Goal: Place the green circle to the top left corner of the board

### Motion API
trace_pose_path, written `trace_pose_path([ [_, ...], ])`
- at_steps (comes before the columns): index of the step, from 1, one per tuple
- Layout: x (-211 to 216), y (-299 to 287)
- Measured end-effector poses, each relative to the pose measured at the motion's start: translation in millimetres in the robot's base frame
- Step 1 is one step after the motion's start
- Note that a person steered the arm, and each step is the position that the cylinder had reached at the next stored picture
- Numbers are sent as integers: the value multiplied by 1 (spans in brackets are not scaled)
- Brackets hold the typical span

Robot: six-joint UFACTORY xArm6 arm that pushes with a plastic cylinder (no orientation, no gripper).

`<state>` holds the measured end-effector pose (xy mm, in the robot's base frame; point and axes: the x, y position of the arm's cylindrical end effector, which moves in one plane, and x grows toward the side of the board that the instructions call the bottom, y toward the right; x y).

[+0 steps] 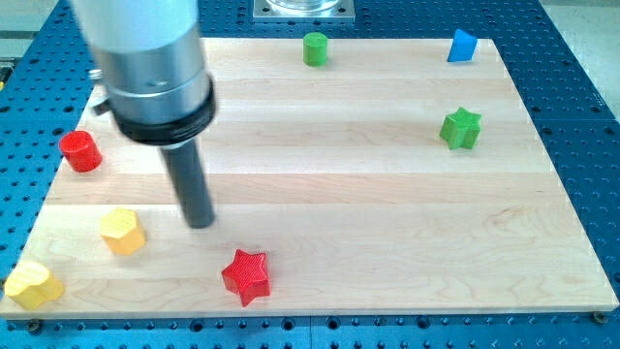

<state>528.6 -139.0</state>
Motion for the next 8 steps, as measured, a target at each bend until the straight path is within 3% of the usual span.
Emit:
trace_pose_path([
  [2, 12, -116],
  [3, 4, -113],
  [6, -133, 66],
  [8, -249, -19],
])
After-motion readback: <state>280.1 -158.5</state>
